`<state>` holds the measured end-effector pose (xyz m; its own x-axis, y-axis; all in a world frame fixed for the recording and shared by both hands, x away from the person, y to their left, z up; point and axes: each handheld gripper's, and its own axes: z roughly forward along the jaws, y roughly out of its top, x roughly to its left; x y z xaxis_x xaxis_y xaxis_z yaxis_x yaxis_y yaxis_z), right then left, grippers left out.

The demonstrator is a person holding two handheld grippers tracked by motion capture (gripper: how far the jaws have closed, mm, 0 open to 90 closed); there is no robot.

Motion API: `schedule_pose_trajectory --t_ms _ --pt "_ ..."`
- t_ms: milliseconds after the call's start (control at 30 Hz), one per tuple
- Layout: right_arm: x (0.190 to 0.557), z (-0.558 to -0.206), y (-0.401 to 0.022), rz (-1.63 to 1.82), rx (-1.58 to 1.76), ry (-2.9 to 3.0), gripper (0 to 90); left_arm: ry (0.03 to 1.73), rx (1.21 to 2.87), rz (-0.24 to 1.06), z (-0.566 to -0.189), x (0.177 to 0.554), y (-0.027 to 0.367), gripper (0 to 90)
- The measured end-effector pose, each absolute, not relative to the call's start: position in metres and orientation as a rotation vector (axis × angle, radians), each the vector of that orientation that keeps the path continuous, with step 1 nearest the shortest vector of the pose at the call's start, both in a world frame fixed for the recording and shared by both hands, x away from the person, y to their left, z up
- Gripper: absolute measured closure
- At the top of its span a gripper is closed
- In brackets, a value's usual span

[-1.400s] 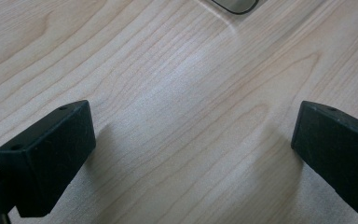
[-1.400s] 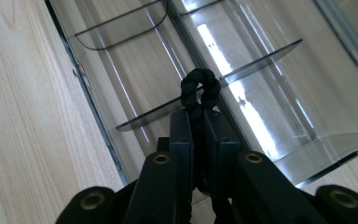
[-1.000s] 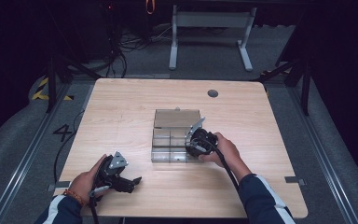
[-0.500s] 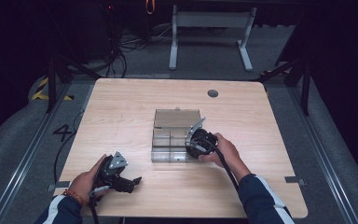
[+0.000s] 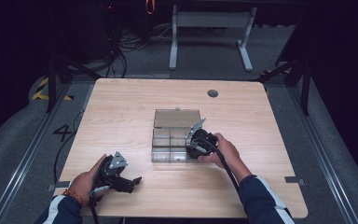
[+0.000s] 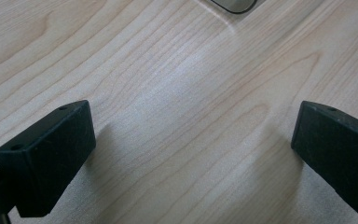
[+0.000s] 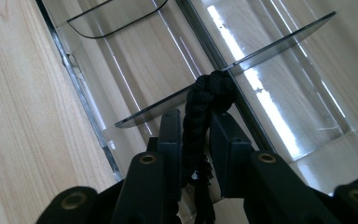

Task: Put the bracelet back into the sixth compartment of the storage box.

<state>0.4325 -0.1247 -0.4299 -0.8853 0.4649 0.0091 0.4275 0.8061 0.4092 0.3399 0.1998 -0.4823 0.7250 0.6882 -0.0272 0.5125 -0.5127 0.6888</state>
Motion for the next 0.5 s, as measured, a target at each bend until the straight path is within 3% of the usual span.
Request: schedule_pose_trajectory --t_ms 500 --pt "0.427 -0.419 -0.132 0.678 0.712 2.843 67.0 0.904 2.230 0.326 -0.482 0.340 0.200 0.1"
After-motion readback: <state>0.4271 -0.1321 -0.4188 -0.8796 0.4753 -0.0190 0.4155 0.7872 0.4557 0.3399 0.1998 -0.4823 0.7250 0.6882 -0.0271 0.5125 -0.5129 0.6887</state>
